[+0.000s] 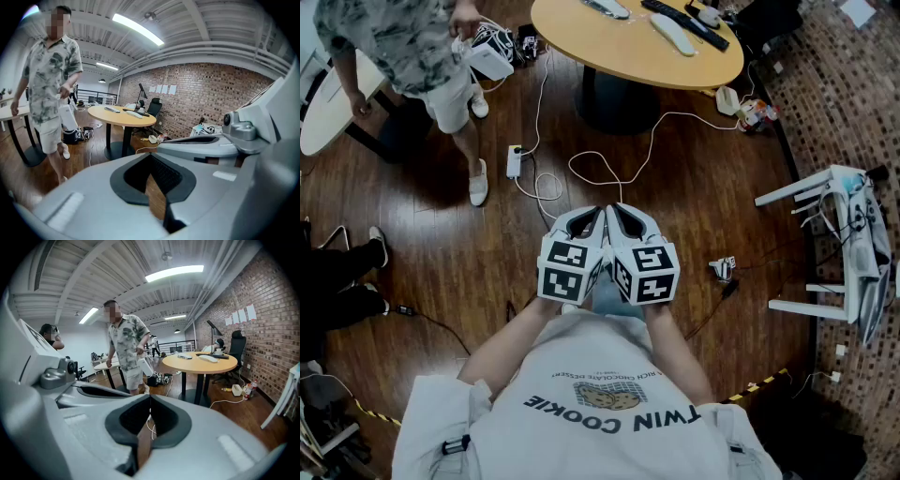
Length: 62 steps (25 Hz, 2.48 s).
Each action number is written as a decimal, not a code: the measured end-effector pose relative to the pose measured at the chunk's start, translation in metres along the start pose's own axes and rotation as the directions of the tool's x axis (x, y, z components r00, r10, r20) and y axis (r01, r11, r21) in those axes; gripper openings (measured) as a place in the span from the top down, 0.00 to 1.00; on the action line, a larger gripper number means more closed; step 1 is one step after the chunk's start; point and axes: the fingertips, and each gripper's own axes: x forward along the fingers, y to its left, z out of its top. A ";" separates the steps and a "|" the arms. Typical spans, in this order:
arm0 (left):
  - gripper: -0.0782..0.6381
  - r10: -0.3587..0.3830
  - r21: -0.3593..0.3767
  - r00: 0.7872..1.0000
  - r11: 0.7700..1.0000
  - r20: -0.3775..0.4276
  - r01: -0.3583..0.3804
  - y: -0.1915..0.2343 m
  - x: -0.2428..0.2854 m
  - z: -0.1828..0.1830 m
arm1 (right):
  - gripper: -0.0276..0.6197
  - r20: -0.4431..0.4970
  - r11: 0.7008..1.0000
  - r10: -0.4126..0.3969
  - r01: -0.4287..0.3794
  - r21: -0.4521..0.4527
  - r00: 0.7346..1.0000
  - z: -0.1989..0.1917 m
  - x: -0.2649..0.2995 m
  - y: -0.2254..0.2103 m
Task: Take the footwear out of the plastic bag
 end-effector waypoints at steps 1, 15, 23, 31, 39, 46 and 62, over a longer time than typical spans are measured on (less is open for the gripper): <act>0.88 0.003 0.001 1.000 1.000 -0.002 -0.003 0.004 0.008 0.003 | 0.95 0.000 1.000 0.003 -0.003 0.001 1.000 0.003 0.007 -0.006; 0.88 0.090 -0.021 0.995 0.996 -0.034 -0.090 0.057 0.164 0.095 | 0.95 -0.011 0.997 0.073 -0.073 0.008 0.997 0.075 0.120 -0.136; 0.88 0.144 -0.016 0.989 0.989 -0.024 -0.144 0.083 0.233 0.155 | 0.95 -0.002 0.992 0.124 -0.124 0.002 0.992 0.123 0.176 -0.197; 0.88 0.178 -0.010 0.984 0.984 -0.009 -0.178 0.103 0.263 0.178 | 0.95 0.005 0.988 0.157 -0.157 -0.012 0.988 0.140 0.206 -0.213; 0.88 0.168 -0.011 0.986 0.986 -0.013 -0.168 0.137 0.298 0.196 | 0.95 0.004 0.989 0.150 -0.150 -0.012 0.989 0.161 0.253 -0.230; 0.88 0.124 -0.016 0.992 0.992 -0.020 -0.124 0.201 0.338 0.221 | 0.95 -0.017 0.994 0.112 -0.112 -0.012 0.994 0.187 0.327 -0.236; 0.88 -0.084 0.007 0.994 0.996 -0.075 0.085 0.364 0.411 0.301 | 0.95 -0.072 0.994 -0.083 0.088 0.068 0.994 0.271 0.492 -0.235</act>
